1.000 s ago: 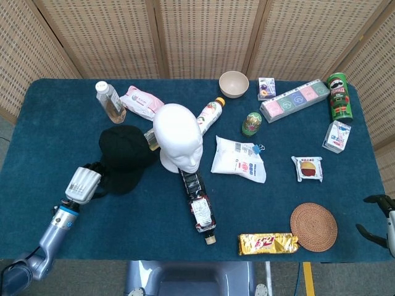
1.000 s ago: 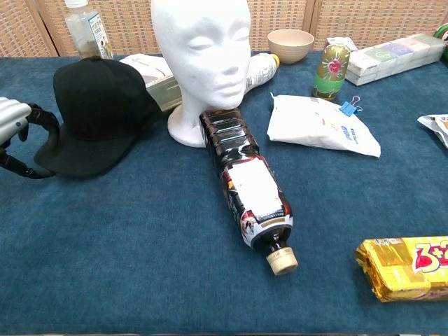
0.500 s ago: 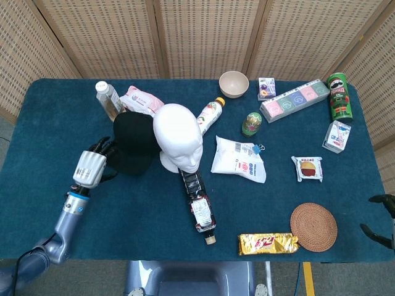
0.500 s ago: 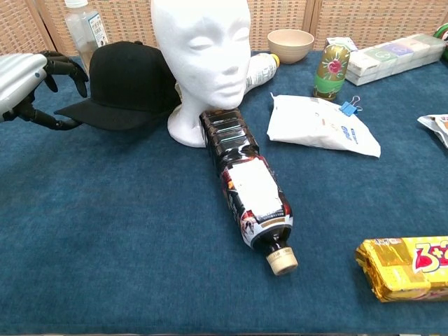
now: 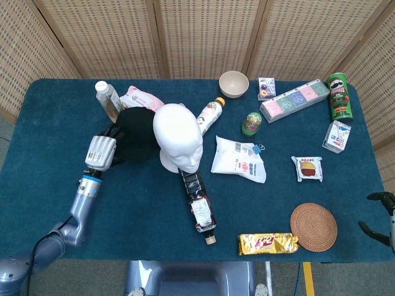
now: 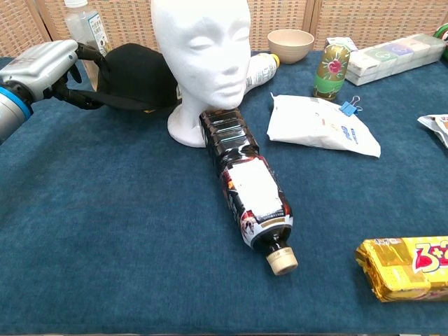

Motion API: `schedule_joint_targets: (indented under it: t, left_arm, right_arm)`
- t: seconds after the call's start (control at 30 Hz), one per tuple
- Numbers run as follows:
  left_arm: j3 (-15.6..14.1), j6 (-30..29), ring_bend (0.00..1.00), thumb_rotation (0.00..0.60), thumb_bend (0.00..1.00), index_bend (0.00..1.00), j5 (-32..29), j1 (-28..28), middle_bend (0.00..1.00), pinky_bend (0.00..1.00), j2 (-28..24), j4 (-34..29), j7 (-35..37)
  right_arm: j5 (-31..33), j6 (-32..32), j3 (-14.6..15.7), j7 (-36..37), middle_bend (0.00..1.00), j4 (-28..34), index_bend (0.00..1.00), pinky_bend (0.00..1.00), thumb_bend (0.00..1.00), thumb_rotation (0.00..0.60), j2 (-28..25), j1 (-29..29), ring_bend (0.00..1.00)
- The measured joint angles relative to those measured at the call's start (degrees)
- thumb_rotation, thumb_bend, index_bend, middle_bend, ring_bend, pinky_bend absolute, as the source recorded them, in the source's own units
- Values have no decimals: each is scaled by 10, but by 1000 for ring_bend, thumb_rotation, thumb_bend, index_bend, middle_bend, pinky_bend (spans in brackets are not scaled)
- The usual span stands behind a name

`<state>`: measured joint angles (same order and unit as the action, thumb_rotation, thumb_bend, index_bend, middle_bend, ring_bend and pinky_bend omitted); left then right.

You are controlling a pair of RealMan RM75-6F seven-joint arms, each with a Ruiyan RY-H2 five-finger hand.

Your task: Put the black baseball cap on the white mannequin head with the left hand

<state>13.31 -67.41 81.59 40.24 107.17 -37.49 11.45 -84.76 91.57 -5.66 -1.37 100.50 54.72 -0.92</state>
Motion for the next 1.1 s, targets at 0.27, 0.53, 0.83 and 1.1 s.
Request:
schedule_joint_targets:
  t: [0.27, 0.53, 0.83, 1.1]
  left_arm:
    - [4, -13, 395, 600, 471, 658, -5, 12, 412, 713, 12, 27, 11]
    - [3, -57, 468, 600, 444, 786, 4, 10, 530, 772, -7, 25, 16]
    - [15, -113, 468, 600, 426, 793, 12, 13, 538, 772, -39, 5, 18]
    - [47, -178, 468, 600, 421, 802, 21, 36, 543, 772, -85, -53, -6]
  right_arm:
    - [-3, 6, 0, -3, 407, 12, 384, 451, 154, 600, -8, -3, 438]
    - [-7, 6, 0, 1, 407, 14, 384, 453, 153, 600, -8, -3, 438]
    - [-8, 7, -1, 8, 407, 11, 384, 455, 153, 600, -7, -2, 438]
    - [-10, 9, 0, 20, 407, 4, 385, 455, 152, 600, -6, -4, 438]
